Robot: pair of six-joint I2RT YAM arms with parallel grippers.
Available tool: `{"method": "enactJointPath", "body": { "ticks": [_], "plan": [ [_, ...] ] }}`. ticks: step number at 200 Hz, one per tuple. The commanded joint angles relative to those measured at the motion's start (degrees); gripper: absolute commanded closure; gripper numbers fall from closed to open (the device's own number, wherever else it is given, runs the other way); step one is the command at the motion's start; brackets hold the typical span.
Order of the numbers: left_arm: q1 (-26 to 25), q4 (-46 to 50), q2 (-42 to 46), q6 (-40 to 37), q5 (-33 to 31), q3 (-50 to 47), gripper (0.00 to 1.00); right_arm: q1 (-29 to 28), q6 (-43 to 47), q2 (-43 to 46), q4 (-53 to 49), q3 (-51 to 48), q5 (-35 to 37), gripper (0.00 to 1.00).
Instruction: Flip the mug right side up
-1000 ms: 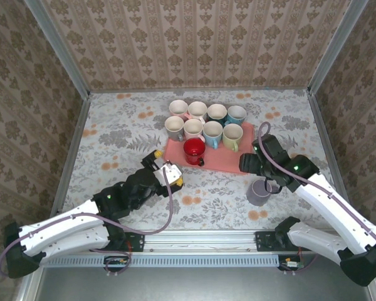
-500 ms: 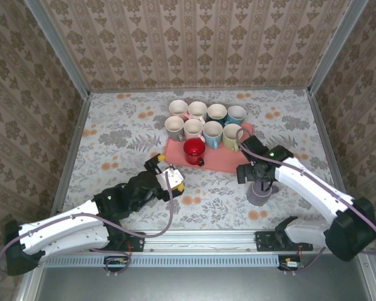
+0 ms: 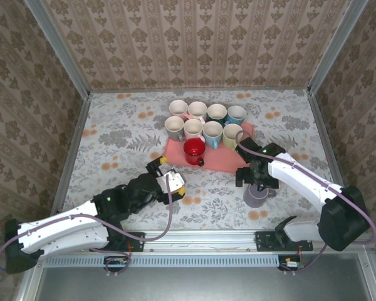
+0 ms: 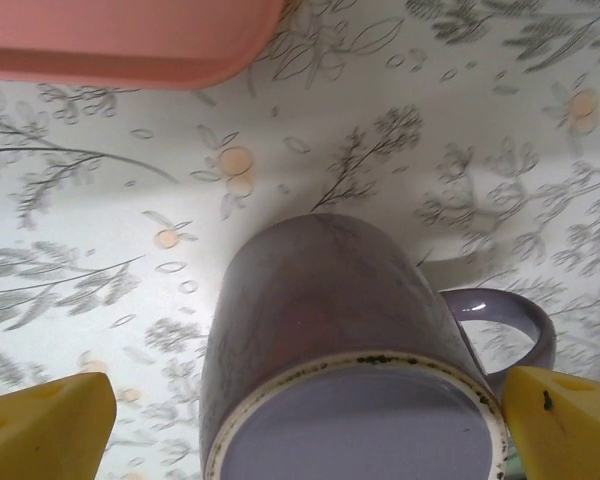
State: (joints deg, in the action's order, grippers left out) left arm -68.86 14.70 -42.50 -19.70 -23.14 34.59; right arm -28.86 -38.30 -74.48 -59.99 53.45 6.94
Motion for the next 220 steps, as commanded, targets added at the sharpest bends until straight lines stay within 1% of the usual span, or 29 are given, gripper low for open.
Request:
{"method": "enactJointPath", "body": {
  "ticks": [1,20,38,59,73,89,112,129,144,155,175,197,211,220],
  "plan": [
    [-0.48,0.94,-0.13,0.28,1.31,1.8,0.0,-0.72,-6.9,2.75,-0.75,0.34,-8.07,0.0],
    [-0.5,1.03,-0.29,0.27,1.33,1.72,0.0,-2.28,-10.94,5.17,-0.13,-0.45,-11.11,0.0],
    [-0.57,1.2,-0.41,0.17,1.25,1.88,0.0,-5.48,-15.49,7.28,1.23,-2.25,-13.33,0.0],
    [-0.67,1.29,-0.39,0.1,0.93,1.89,0.0,-9.85,-19.86,8.16,2.42,-3.45,-12.95,0.0],
    [-0.66,1.21,-0.39,0.02,0.9,1.8,0.0,-12.73,-20.65,7.93,3.11,-3.19,-11.89,0.0],
    [-0.73,1.08,-0.48,0.03,0.9,1.71,0.0,-15.46,-16.46,5.48,0.37,-0.29,-7.97,0.0],
    [-0.84,1.09,-0.75,0.02,0.9,1.65,0.0,-20.16,-4.49,-0.67,-7.09,6.26,2.48,0.0],
    [-0.92,0.97,-0.82,-0.07,0.64,1.61,0.0,-22.2,2.75,-4.78,-10.37,8.63,7.44,0.0],
    [-0.92,0.9,-0.83,-0.07,0.47,1.53,0.0,-22.37,7.48,-7.44,-10.76,9.21,7.82,0.0],
    [-1.01,1.03,-0.83,-0.03,0.26,1.43,0.0,-22.38,10.59,-7.39,-10.53,9.43,7.05,0.0],
    [-1.1,0.93,-0.91,-0.13,0.11,1.19,0.0,-21.71,13.67,-6.41,-10.9,10.93,5.45,0.0],
    [-1.19,0.83,-1.14,-0.25,0.33,1.18,0.0,-19.03,13.83,-5.68,-10.36,10.17,4.61,0.0],
    [-1.19,0.87,-1.26,-0.15,0.6,1.27,0.0,-16.74,11.13,-6.01,-10.67,8.46,8.5,0.0],
    [-1.19,0.92,-1.2,-0.17,0.72,1.33,0.0,-15.15,10.71,-6.45,-10.35,7.33,8.34,0.0]
  ]
}}
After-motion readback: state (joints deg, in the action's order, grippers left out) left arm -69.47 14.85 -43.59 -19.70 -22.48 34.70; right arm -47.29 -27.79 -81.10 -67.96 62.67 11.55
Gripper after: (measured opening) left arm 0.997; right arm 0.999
